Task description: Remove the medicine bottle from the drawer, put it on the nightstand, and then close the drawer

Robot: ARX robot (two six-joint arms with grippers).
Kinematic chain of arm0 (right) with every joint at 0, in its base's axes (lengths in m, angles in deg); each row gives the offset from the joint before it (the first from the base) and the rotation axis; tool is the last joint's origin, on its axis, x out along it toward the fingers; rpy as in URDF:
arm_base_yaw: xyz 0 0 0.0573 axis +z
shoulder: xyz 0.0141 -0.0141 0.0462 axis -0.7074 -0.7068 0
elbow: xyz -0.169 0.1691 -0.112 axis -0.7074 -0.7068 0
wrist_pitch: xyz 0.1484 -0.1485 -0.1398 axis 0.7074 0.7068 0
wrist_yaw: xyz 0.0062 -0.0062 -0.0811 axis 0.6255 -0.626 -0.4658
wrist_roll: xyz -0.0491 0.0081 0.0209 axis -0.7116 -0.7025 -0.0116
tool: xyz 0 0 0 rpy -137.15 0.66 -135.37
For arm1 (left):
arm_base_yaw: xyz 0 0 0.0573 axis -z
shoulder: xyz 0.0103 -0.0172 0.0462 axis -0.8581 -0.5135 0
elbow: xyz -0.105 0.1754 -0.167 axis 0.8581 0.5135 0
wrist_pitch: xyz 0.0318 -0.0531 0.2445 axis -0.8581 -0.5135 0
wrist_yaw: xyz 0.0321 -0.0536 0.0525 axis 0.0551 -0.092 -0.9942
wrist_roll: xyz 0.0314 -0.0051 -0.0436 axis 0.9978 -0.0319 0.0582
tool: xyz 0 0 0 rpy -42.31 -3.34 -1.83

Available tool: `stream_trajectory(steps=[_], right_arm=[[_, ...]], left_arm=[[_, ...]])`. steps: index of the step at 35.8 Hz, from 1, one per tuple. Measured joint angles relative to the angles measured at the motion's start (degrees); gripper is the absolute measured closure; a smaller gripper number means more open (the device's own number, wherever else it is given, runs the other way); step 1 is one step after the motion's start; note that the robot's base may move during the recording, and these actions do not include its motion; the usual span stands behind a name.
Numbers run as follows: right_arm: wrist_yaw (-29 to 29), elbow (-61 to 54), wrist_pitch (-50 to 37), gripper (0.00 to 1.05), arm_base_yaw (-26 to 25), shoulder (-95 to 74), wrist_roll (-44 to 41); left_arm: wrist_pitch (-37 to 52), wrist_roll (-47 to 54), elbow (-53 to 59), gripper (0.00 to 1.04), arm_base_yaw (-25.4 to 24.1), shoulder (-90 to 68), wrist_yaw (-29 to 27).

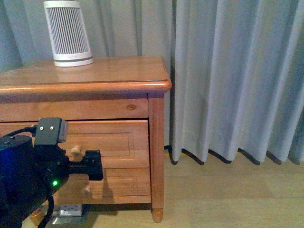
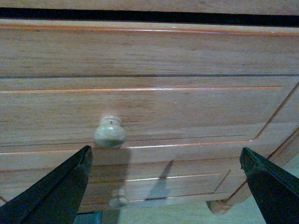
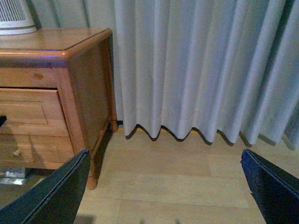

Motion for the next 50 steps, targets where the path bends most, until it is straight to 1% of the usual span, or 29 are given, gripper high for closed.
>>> stream_trajectory(steps=[5, 19, 38, 40, 41, 43, 48, 50], right_arm=[[0.0, 0.0, 0.0, 0.07, 0.0, 0.0, 0.0], [0.0, 0.0, 0.0, 0.07, 0.0, 0.0, 0.0], [0.0, 0.0, 0.0, 0.07, 0.0, 0.0, 0.0], [0.0, 0.0, 0.0, 0.07, 0.0, 0.0, 0.0], [0.0, 0.0, 0.0, 0.07, 0.0, 0.0, 0.0], [0.0, 0.0, 0.0, 0.07, 0.0, 0.0, 0.0], [0.0, 0.0, 0.0, 0.07, 0.0, 0.0, 0.0], [0.0, 0.0, 0.0, 0.07, 0.0, 0.0, 0.0]], left_arm=[[-1.0, 0.0, -3.2, 0.07, -0.3, -2.5, 0.0], [-3.8, 0.0, -10.7, 0.07, -3.3, -7.4, 0.3], [-5.8, 0.0, -13.4, 0.07, -3.9, -9.4, 1.3], [-5.8, 0.0, -13.4, 0.10, -3.9, -9.4, 1.2], [-5.7, 0.1, -13.4, 0.13, -3.9, -9.4, 1.2], [-5.7, 0.1, -13.4, 0.23, -3.9, -9.4, 1.2], [-5.4, 0.5, -13.4, 0.25, -4.0, -9.4, 1.1], [-5.4, 0.5, -13.5, 0.22, -4.1, -9.4, 1.1]])
